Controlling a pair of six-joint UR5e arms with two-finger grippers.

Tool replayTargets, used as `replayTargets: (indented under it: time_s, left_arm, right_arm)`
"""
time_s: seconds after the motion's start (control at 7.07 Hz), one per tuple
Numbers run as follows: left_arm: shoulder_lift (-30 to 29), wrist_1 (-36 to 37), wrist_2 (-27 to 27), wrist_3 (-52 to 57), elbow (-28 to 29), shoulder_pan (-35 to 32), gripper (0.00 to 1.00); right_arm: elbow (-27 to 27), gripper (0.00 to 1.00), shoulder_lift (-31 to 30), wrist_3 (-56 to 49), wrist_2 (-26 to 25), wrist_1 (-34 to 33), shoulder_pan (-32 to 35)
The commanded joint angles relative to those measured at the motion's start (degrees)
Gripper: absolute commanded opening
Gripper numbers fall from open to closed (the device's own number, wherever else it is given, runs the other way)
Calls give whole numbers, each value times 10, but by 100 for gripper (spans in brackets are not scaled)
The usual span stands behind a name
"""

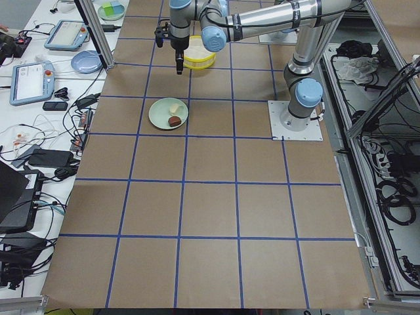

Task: Stack buns with steamer

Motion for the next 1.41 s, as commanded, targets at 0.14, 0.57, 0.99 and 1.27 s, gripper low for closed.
replayTargets:
  time_s: [0.14, 0.57, 0.99, 1.27]
  left_arm:
    - [-92, 38, -1, -4, -21, 32, 100]
    - [-169, 138, -1, -25, -42, 31, 100]
    - [-186, 153, -2, -102, -38, 27, 96]
    - [-194, 152, -1, -103, -39, 27, 82]
  right_arm:
    - [16, 100, -1, -52, -2, -3, -22]
    - [30, 99, 5, -168, -13, -9, -179]
    - [36, 96, 64, -332, -15, -58, -323]
    - [57, 93, 116, -438, -44, -159, -386]
